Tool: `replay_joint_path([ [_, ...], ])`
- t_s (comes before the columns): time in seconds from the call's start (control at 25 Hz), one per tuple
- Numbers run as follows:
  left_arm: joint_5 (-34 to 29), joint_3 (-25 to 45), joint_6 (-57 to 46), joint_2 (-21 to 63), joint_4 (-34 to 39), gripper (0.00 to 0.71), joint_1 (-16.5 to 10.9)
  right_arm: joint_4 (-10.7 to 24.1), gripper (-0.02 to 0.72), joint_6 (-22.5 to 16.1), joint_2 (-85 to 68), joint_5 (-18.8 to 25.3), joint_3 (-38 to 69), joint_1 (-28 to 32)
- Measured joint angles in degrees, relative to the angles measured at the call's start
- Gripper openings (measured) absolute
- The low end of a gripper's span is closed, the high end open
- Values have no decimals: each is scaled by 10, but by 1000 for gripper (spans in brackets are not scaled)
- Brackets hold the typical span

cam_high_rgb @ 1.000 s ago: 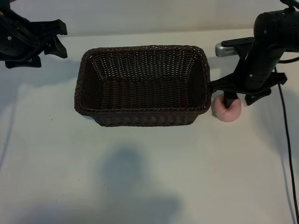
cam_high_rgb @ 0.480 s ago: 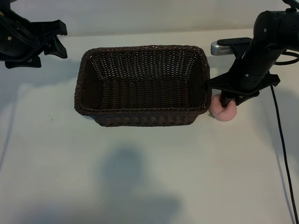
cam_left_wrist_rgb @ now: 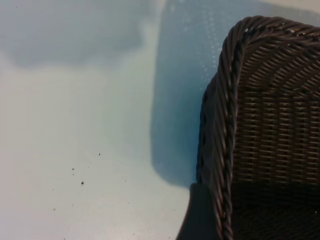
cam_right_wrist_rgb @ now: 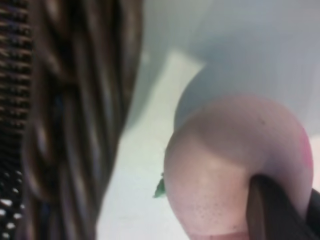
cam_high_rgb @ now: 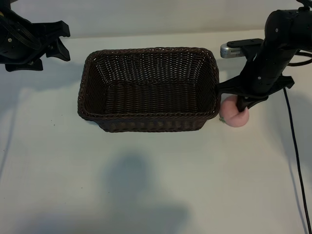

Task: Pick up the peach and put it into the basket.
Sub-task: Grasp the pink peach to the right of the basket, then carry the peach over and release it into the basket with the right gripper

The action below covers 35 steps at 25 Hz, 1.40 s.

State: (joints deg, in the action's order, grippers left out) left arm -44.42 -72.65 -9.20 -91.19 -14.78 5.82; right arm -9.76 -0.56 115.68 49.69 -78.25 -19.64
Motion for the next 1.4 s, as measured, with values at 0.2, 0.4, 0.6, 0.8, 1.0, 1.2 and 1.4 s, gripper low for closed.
replay_joint_path([
  [0.2, 0, 0, 0, 0, 0, 555, 0, 41, 41, -12, -32, 44, -40, 1],
  [0.4, 0, 0, 0, 0, 0, 555, 0, 51, 41, -17, -66, 88, -92, 1],
  [0.6, 0, 0, 0, 0, 0, 555, 0, 52, 41, -19, -72, 129, -133, 1],
  [0.8, 0, 0, -2, 0, 1, 555, 0, 30, 41, -19, -72, 169, -182, 0],
  [1.0, -1, 0, -2, 0, 1, 555, 0, 13, 41, -19, -72, 177, -210, -29],
  [1.2, -1, 0, -2, 0, 2, 555, 0, 2, 41, -24, -72, 164, -214, -91],
  [1.4, -1, 0, -2, 0, 2, 555, 0, -2, 41, -37, -72, 114, -214, -157],
])
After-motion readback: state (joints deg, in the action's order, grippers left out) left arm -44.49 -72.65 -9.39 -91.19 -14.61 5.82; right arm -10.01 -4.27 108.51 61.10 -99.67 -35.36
